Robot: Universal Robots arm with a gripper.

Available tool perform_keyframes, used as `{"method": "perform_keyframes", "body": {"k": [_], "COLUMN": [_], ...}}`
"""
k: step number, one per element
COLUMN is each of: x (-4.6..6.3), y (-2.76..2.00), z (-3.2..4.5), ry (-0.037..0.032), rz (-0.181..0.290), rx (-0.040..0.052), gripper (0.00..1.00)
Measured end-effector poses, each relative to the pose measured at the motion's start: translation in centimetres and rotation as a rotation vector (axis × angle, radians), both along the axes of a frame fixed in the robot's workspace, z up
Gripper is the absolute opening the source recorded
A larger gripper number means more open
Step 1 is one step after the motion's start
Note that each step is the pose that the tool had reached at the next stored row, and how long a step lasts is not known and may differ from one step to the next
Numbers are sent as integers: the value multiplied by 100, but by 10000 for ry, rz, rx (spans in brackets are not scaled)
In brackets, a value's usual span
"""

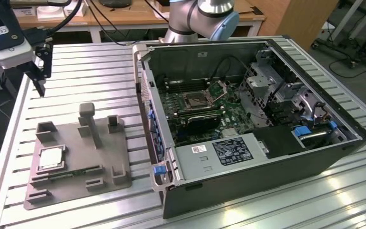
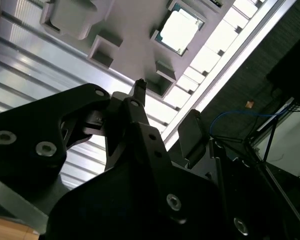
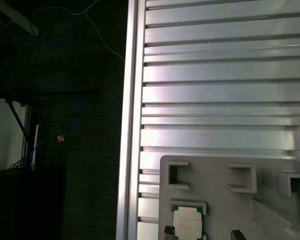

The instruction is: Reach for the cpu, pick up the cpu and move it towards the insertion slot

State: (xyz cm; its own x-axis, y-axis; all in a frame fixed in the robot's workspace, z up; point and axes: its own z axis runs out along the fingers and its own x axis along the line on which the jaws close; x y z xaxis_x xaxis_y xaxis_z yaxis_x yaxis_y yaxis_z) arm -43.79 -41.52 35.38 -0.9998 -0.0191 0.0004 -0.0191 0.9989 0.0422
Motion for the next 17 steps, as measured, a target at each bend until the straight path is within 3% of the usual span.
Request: {"method": "perform_keyframes", "body": {"k": [6,17], "x": [0,-1], "y": [-2,-3], "z": [-33,-172], "ry": [-1,2], "rz": [0,-1], "rx": [109,359], "gripper": [53,53]}}
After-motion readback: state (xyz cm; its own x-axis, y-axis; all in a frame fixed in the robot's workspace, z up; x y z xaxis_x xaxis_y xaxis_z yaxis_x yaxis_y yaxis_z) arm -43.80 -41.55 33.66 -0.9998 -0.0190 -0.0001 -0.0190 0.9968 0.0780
